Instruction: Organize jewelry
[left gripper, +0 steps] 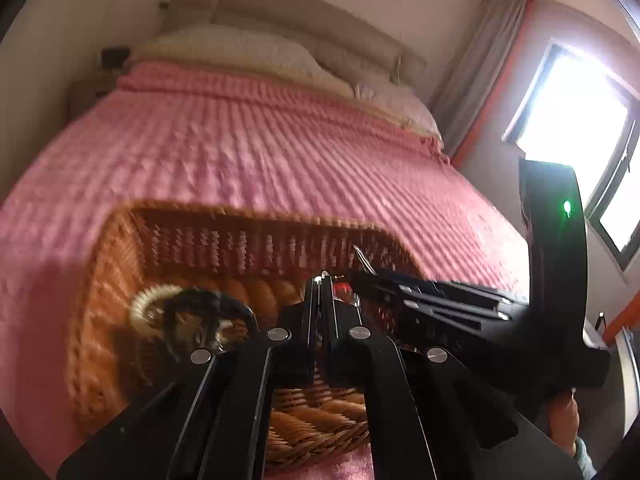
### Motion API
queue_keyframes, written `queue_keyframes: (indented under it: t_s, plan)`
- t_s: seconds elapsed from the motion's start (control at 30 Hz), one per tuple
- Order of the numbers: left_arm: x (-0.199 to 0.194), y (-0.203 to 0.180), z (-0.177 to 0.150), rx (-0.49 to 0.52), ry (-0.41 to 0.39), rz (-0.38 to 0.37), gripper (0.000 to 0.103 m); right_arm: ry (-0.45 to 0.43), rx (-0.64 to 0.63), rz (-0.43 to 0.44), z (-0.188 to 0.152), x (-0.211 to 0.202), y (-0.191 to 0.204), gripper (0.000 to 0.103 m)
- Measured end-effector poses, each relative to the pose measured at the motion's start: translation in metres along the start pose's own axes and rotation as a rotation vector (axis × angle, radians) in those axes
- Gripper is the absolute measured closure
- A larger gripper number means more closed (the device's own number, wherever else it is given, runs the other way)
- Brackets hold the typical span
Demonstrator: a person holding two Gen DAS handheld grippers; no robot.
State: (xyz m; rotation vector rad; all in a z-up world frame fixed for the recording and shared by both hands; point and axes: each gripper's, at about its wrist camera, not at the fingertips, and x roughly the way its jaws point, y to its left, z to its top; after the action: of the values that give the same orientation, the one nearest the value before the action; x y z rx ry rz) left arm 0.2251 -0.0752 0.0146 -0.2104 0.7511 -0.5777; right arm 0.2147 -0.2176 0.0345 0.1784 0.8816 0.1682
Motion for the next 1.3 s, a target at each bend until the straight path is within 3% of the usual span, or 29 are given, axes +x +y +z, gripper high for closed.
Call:
queue_keyframes:
  t_s: [0.2,0.23,0.27,0.3,0.33,0.37,0.47,0.57,0.67,0.8,0.97,1.1,1.2,1.3]
  plan:
    - [0.014,0.0,-0.008,0.021,0.044,0.001,0.101,0.046,0.06,0.031,0.0,0.012,-0.012,0.081]
    - [0.012,0.001,-0.008,0.016,0.04,-0.002,0.096,0.047,0.063,0.033,0.001,0.011,-0.013,0.081]
    - [0.01,0.002,-0.008,0.015,0.039,-0.01,0.08,0.048,0.065,0.025,0.002,0.01,-0.013,0.073]
    - [0.006,0.002,-0.007,0.016,0.028,-0.019,0.072,0.046,0.068,0.023,0.002,0.007,-0.013,0.068]
    - [0.002,0.001,-0.008,0.017,0.018,-0.016,0.072,0.038,0.069,0.026,0.003,0.004,-0.013,0.055]
    - [-0.002,0.001,-0.007,0.019,0.008,-0.02,0.072,0.017,0.067,0.023,0.003,-0.002,-0.013,0.048]
    - [-0.022,0.001,-0.005,0.005,-0.022,-0.039,0.065,-0.031,0.037,-0.006,0.001,-0.023,-0.008,0.048]
    - [-0.051,-0.001,-0.008,0.011,-0.077,-0.023,0.055,-0.065,0.04,0.043,-0.003,-0.049,-0.005,0.048]
    - [-0.089,-0.004,-0.015,0.032,-0.15,0.022,0.049,-0.119,0.024,0.079,-0.014,-0.08,0.001,0.048]
    - [-0.144,-0.016,-0.031,0.071,-0.273,0.102,0.029,-0.216,-0.018,0.091,-0.038,-0.123,0.017,0.047]
    - [-0.197,-0.04,-0.062,0.169,-0.391,0.235,0.017,-0.37,-0.093,0.034,-0.078,-0.167,0.042,0.032]
    - [-0.216,-0.051,-0.094,0.197,-0.474,0.384,0.008,-0.478,-0.136,-0.018,-0.11,-0.186,0.056,0.024]
    - [-0.22,-0.046,-0.118,0.169,-0.524,0.448,0.008,-0.573,-0.14,-0.093,-0.138,-0.189,0.064,0.007]
    - [-0.216,-0.039,-0.134,0.133,-0.559,0.496,0.008,-0.596,-0.144,-0.143,-0.16,-0.179,0.066,0.007]
